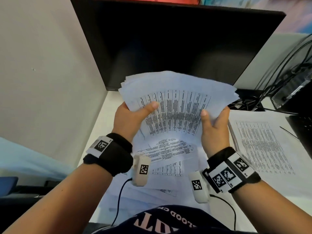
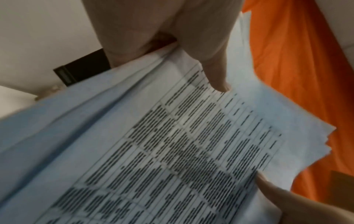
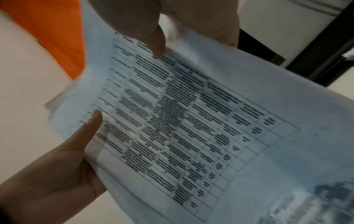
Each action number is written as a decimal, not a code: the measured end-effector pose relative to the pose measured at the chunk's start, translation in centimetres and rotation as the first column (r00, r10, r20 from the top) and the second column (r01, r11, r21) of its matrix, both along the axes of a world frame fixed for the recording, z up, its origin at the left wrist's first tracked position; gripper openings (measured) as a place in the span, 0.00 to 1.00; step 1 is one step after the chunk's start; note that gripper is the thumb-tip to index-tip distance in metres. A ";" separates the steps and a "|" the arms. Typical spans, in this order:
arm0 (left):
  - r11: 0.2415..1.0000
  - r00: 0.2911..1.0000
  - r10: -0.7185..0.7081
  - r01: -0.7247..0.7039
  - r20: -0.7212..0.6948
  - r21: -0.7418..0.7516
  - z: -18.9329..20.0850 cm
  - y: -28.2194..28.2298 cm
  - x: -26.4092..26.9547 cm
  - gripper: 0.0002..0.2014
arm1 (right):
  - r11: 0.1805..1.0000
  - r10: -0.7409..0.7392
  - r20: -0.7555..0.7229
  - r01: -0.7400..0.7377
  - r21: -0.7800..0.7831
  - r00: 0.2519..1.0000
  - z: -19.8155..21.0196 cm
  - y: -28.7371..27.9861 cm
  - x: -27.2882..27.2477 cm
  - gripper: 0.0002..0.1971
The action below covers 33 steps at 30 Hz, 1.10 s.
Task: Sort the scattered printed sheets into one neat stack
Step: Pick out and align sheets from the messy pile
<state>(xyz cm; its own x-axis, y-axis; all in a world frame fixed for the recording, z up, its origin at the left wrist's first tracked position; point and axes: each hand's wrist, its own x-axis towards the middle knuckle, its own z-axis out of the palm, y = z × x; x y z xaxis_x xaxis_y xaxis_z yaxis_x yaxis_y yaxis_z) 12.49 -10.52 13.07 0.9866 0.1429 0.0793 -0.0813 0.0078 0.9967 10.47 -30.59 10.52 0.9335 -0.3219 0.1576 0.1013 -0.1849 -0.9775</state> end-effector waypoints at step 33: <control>0.947 0.983 0.160 -0.177 0.087 0.268 -1.9 -0.7 -0.1 0.06 | 0.903 0.109 0.268 0.017 -0.429 0.957 4.8 -0.7 2.7 0.30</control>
